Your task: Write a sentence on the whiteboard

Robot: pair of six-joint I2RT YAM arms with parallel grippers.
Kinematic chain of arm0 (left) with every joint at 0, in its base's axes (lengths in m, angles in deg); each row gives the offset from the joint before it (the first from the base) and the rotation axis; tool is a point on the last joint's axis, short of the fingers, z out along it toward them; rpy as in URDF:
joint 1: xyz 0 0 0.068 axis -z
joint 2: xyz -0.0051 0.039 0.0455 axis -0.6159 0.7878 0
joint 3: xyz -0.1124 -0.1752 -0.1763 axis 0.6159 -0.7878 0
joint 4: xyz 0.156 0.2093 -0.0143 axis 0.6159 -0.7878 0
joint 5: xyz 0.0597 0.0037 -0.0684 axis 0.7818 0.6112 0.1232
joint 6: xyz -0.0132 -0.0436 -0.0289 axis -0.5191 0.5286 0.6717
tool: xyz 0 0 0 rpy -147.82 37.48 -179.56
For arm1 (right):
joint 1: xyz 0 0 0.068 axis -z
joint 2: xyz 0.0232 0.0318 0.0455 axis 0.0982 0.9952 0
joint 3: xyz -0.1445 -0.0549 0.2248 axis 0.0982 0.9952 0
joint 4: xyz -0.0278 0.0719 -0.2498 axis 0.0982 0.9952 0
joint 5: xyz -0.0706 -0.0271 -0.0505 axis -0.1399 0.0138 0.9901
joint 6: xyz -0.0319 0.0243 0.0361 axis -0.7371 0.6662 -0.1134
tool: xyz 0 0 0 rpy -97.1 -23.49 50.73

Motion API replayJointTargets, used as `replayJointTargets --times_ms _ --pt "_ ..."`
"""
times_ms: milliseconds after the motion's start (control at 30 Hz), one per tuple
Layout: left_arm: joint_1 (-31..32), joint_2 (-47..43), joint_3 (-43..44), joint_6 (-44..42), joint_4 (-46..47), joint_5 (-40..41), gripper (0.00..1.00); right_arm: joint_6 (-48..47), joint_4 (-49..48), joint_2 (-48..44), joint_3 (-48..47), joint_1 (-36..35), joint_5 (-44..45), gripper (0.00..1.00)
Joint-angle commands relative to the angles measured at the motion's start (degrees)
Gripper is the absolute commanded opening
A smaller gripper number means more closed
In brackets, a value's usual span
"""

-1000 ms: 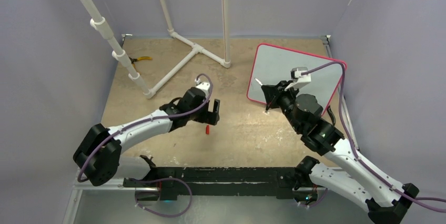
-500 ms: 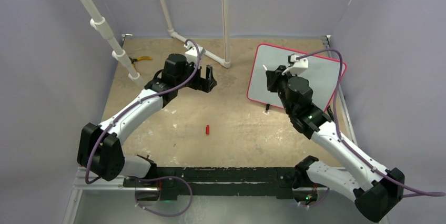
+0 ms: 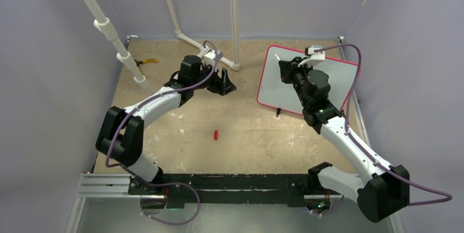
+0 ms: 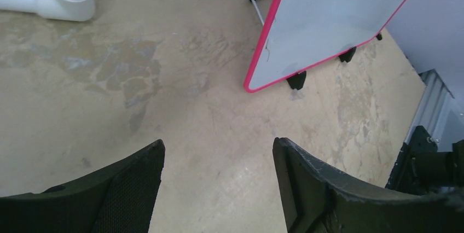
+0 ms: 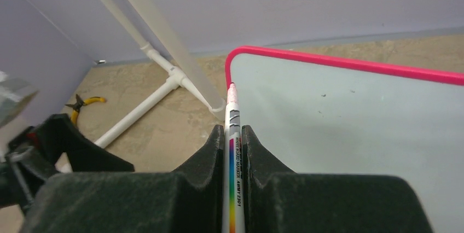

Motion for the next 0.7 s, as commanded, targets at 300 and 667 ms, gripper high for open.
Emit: replayJointTargets --times_ms 300,667 --pt "5.20 18.57 11.69 7.40 22.67 -10.00 0.68 -0.89 -9.72 -1.29 3.81 2.46 -6.45 0.00" --pt "6.27 27.53 17.53 8.90 28.35 -12.03 0.60 -1.74 -9.65 -0.76 4.04 2.46 -4.56 0.00"
